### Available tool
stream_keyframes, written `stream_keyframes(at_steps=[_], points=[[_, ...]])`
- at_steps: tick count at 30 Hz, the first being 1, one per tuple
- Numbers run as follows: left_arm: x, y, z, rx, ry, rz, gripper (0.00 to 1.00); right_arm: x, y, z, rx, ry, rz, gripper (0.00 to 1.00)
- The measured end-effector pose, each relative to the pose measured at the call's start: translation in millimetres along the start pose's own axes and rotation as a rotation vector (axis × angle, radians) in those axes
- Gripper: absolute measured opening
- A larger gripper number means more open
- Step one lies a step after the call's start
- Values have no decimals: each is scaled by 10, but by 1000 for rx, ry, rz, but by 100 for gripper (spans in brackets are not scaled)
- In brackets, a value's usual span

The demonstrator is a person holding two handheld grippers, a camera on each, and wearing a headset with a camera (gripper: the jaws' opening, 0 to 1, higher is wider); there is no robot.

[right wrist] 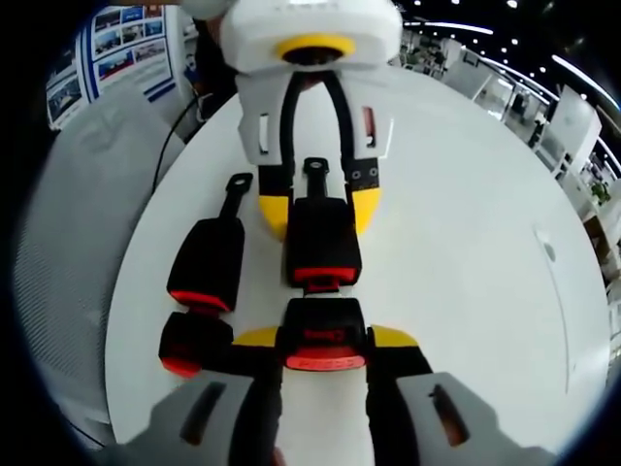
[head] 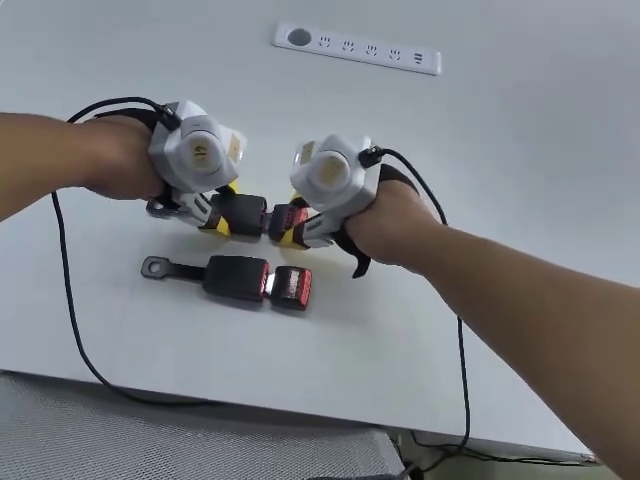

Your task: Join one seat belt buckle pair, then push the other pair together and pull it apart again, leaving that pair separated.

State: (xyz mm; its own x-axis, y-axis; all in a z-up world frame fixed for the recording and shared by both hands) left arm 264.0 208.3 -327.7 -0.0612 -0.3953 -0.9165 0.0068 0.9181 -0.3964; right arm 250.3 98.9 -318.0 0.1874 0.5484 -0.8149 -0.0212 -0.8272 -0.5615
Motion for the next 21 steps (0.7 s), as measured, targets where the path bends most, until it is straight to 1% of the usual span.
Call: stream_keyframes(at_steps=[7,10,12,16,21], points=[[-12,-7,-19,-7,-6,1,32,-32,40,3,5,1,3,31],[-15,-13,-24,-8,-9,6,32,-56,103,-17,10,-5,-6,31],[-16,-20,-31,0,-10,6,32,-63,109,-8,12,-7,-10,31],[-12,-20,-24,-4,-6,8,32,-80,115,8,3,-4,-7,31],[-11,-19,-24,-1,-5,7,32,-143,235,-4,14,-12,-9,32]])
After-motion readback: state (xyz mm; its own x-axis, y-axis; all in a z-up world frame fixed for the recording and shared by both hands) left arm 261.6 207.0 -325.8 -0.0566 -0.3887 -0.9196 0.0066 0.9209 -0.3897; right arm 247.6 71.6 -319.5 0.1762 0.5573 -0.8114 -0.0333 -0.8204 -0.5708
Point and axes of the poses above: the centre of the closed fingertips' face, and the gripper's own axes: x roughly forward along the fingers, z roughly to its left, y roughly out of its underside, the point moved 5 cm from there along -x, roughly backward along the fingers, and after that the axes turned 7 degrees about y, right-handed, at the moved point
